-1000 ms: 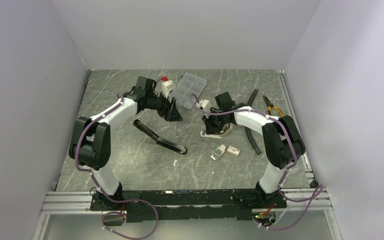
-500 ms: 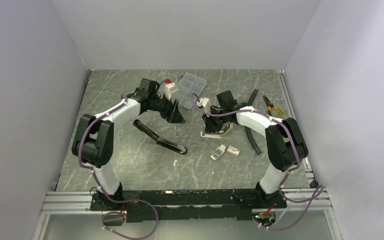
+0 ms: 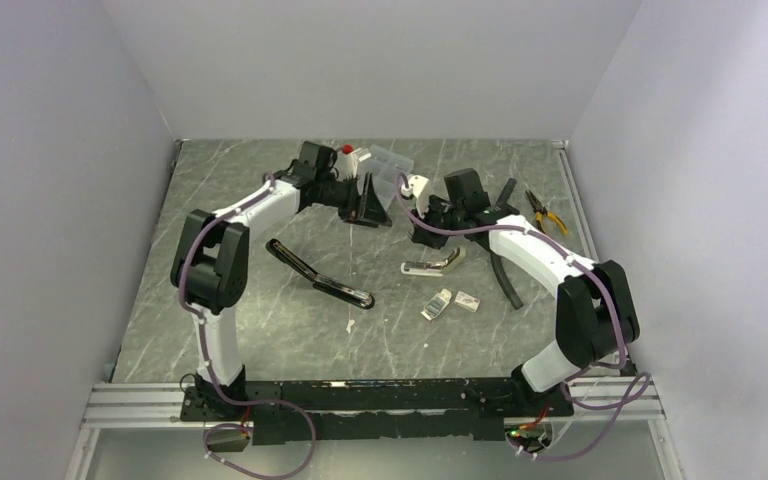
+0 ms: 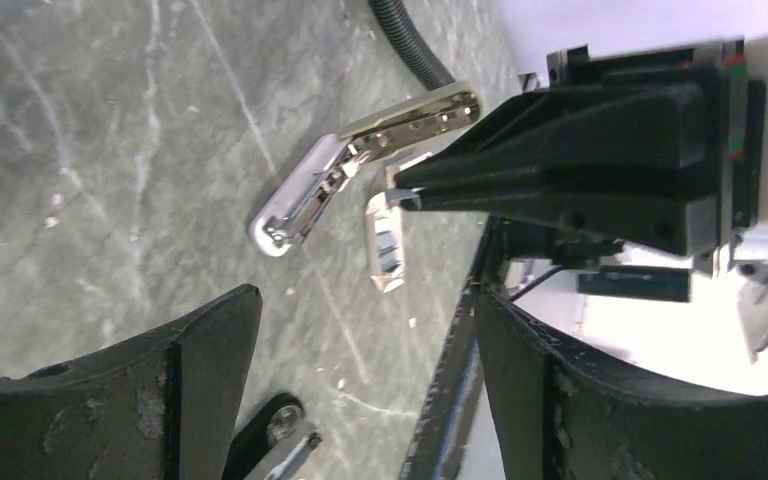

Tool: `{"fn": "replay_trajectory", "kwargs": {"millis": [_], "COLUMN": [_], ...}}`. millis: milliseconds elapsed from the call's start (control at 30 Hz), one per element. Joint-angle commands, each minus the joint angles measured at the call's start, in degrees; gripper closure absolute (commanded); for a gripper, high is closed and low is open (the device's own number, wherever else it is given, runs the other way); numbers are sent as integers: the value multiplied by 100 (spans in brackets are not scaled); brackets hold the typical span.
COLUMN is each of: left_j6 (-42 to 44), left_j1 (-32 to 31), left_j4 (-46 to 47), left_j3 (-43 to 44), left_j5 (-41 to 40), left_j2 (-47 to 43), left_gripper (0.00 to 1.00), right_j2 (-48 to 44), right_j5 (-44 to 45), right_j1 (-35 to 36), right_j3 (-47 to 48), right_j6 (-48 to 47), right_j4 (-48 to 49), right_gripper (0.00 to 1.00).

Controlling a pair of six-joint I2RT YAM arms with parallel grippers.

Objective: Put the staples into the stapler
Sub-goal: Pick up the stapler.

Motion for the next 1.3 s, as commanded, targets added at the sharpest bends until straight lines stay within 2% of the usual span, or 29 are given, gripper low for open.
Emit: {"fn": "replay_trajectory", "kwargs": {"millis": [0,133,367,500,1267], "left_j6": [-1211,-1661,-1592,-1687,-1676], "left_j1": [-185,-267,-536,-584,-641], "left_j4": [-267,-259,-380,-133,-8], "left_j3": [629,826,1033,988,1086], "left_j5": [326,392,190,60,202], "left_j2": [238,487,802,815,1032], "left_gripper": [19,26,31,33,67], "right_j2": [-236,-249,-231,-205,-117], "right_j5": [463,676,734,730,696], "right_j1": [162,222,306,326,346], "right_j3": [167,205,205,183,197], "right_j6": [193,279,280,275,249], "right_j4": [363,347,360,357,274], "right_gripper": [95,95,95,95,95]}}
